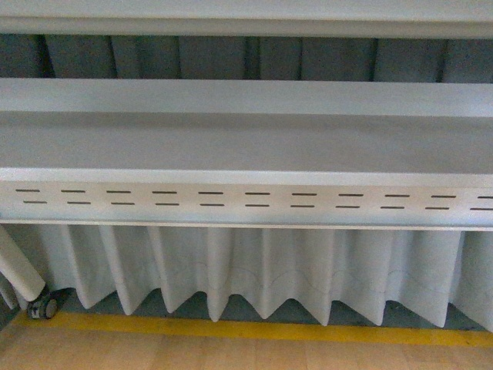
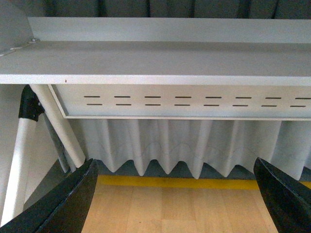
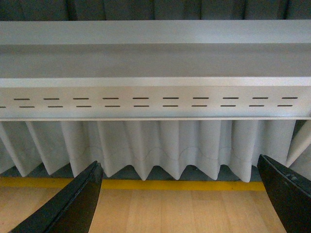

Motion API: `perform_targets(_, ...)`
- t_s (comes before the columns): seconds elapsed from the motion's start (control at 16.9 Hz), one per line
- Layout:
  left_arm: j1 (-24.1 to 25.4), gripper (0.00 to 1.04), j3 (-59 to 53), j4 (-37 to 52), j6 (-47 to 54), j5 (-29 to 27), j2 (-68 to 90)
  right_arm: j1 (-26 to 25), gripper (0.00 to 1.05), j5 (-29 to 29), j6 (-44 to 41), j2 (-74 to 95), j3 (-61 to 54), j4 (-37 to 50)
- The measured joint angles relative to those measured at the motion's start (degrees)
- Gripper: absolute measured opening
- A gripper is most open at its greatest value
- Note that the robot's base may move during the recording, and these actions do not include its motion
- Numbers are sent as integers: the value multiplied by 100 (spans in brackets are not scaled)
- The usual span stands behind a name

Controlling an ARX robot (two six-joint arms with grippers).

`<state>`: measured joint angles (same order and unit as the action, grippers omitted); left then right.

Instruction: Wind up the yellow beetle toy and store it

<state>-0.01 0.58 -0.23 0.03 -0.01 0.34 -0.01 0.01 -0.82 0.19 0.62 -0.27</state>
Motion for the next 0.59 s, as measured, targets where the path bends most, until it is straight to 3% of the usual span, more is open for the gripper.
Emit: perform_targets(0.59, 0, 98, 0, 2, 0, 0, 0, 0, 98, 0, 0, 0, 0, 0)
